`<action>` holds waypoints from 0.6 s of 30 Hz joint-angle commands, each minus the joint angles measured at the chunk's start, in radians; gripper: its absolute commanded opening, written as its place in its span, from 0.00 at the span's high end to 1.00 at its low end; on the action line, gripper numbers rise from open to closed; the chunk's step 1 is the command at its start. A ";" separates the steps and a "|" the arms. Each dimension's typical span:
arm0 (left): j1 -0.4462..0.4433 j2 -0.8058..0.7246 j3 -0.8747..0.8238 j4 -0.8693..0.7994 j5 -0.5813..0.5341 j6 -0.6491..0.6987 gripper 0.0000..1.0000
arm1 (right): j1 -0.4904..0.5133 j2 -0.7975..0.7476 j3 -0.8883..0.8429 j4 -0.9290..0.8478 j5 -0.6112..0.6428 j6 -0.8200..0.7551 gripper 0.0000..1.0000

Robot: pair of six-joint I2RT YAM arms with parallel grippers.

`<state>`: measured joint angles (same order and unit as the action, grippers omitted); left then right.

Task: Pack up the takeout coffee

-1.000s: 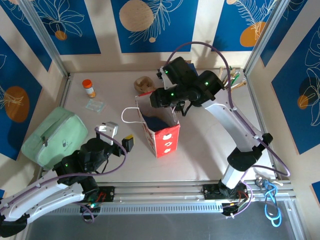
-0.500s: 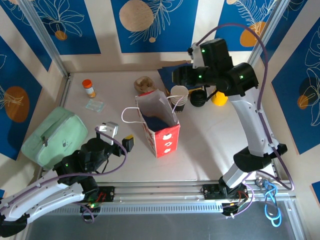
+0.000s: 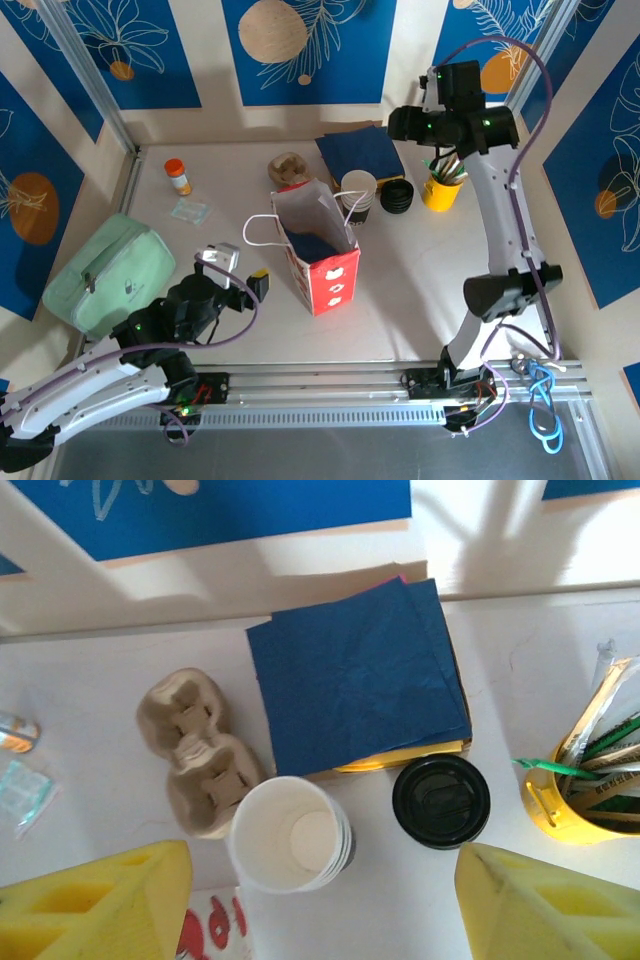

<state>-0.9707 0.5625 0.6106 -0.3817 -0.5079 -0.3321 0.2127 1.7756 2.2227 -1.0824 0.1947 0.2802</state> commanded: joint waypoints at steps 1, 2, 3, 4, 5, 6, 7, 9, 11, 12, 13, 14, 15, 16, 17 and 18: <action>0.010 -0.005 0.033 0.002 -0.037 0.007 0.08 | 0.003 0.092 0.052 0.036 0.027 -0.010 0.30; 0.010 -0.007 0.036 0.000 -0.039 0.006 0.08 | 0.001 0.119 0.066 0.037 0.040 -0.013 0.30; 0.010 -0.008 0.037 -0.002 -0.040 0.007 0.08 | 0.000 0.148 0.086 0.040 0.051 -0.016 0.30; 0.010 -0.010 0.039 -0.004 -0.041 0.007 0.08 | -0.002 0.177 0.102 0.046 0.057 -0.022 0.29; 0.010 -0.010 0.038 -0.004 -0.037 0.006 0.08 | -0.004 0.204 0.117 0.051 0.066 -0.026 0.30; 0.010 -0.010 0.038 -0.005 -0.037 0.007 0.08 | -0.003 0.231 0.132 0.062 0.079 -0.033 0.29; 0.010 -0.011 0.038 -0.008 -0.037 0.006 0.08 | -0.004 0.259 0.147 0.071 0.092 -0.041 0.29; 0.010 -0.012 0.036 -0.013 -0.035 0.001 0.08 | -0.004 0.313 0.186 0.078 0.113 -0.054 0.29; 0.010 -0.016 0.032 -0.012 -0.035 -0.006 0.08 | -0.003 0.368 0.230 0.075 0.129 -0.067 0.29; 0.010 -0.018 0.031 -0.010 -0.032 -0.009 0.08 | -0.004 0.395 0.252 0.071 0.139 -0.072 0.29; 0.010 -0.021 0.030 -0.010 -0.031 -0.010 0.08 | -0.005 0.423 0.273 0.066 0.145 -0.080 0.29; 0.010 -0.022 0.030 -0.013 -0.032 -0.011 0.08 | -0.006 0.444 0.287 0.065 0.147 -0.088 0.29; 0.010 -0.024 0.029 -0.013 -0.032 -0.013 0.08 | -0.005 0.467 0.299 0.066 0.147 -0.098 0.29; 0.010 -0.027 0.028 -0.014 -0.033 -0.013 0.08 | -0.006 0.489 0.313 0.064 0.149 -0.105 0.29; 0.010 -0.029 0.029 -0.014 -0.034 -0.015 0.08 | -0.008 0.509 0.320 0.065 0.149 -0.111 0.29; 0.010 -0.032 0.030 -0.014 -0.033 -0.015 0.08 | -0.009 0.530 0.326 0.070 0.149 -0.117 0.29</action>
<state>-0.9707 0.5446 0.6167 -0.3840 -0.5255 -0.3355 0.2089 2.2593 2.5076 -1.0176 0.3218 0.2035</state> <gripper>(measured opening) 0.920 0.710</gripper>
